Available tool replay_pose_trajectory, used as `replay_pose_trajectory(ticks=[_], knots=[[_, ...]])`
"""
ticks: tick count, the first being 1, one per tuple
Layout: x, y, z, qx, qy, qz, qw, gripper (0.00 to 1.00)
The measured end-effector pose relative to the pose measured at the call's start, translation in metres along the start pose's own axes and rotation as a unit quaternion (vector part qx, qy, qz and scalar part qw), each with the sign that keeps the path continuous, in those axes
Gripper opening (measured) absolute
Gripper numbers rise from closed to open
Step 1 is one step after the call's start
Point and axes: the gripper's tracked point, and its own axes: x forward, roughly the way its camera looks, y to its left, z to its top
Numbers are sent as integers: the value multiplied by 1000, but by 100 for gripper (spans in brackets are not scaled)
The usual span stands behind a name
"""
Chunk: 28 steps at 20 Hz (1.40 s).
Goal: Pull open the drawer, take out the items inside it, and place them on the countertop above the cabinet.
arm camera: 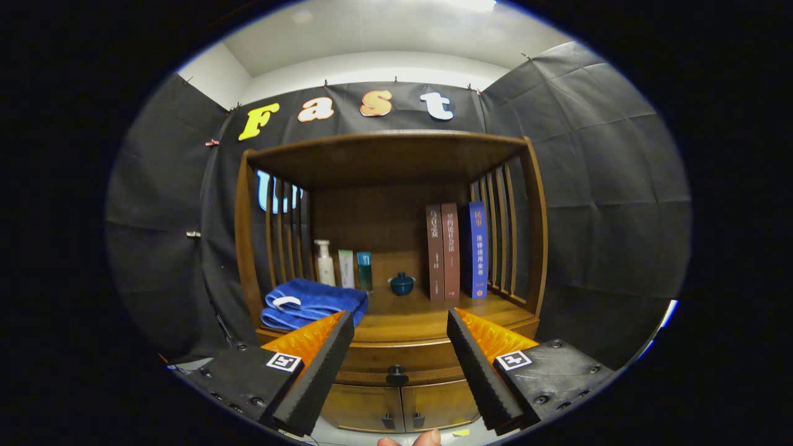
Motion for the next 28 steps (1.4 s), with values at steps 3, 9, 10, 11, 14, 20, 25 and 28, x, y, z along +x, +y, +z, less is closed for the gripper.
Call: replay_pose_trajectory(ticks=[3, 9, 10, 11, 14, 20, 25, 28], knots=[[19, -5, -52, -8, 25, -3, 1000, 98], [61, -4, -150, -17, 75, -2, 997, 99], [67, -4, -160, -16, 82, -1, 997, 99], [72, -4, -167, -16, 87, 0, 996, 99], [82, -4, -187, -17, 99, 1, 995, 82], [88, 7, -195, -40, 89, 1, 995, 48], [85, 5, -193, -18, 95, -2, 995, 30], [70, 3, -191, -19, 99, -3, 995, 30]])
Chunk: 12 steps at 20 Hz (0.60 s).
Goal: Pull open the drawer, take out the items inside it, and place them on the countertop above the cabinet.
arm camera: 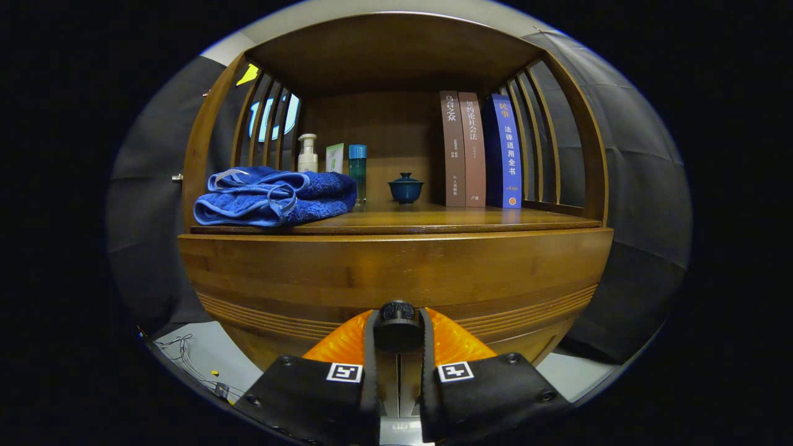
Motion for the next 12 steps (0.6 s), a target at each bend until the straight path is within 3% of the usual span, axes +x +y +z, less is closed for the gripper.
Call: replay_pose_trajectory(ticks=[12], knots=[[-110, -4, -17, 9, 16, 8, 1000, 29]])
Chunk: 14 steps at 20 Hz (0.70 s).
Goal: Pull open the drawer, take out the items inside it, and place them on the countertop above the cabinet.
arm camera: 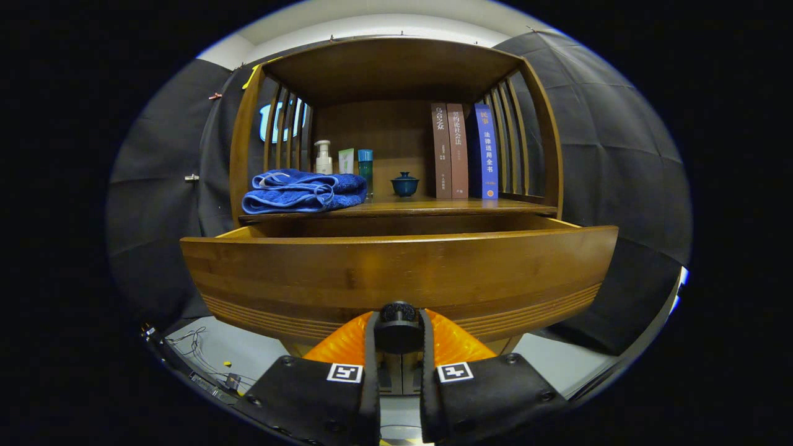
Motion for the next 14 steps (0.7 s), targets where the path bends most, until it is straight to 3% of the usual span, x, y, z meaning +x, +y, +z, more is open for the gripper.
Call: replay_pose_trajectory(ticks=[7, 14], knots=[[-48, -4, -19, 2, 16, 5, 1000, 30], [-52, -6, -21, 0, 10, 3, 1000, 29]])
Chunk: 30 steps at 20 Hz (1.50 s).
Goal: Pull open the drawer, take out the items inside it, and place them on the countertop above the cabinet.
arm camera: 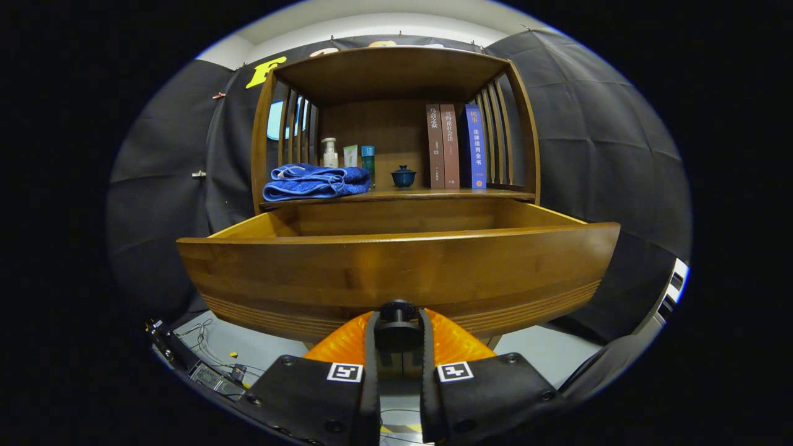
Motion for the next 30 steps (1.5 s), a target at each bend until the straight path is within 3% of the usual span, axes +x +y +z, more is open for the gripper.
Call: replay_pose_trajectory(ticks=[3, 5, 8, 15, 21, 26, 30], knots=[[-1, 2, -1, 3, 2, 1, 1000, 32], [-4, 5, 5, 11, 2, 14, 1000, 44], [-3, 3, 23, 12, -8, 17, 1000, 100], [-39, -6, 87, 15, 13, 17, 1000, 100], [-2, -23, 137, 12, 93, 6, 996, 100], [55, -12, 136, 6, 217, 28, 976, 100], [100, -5, 106, 0, 297, 30, 954, 100]])
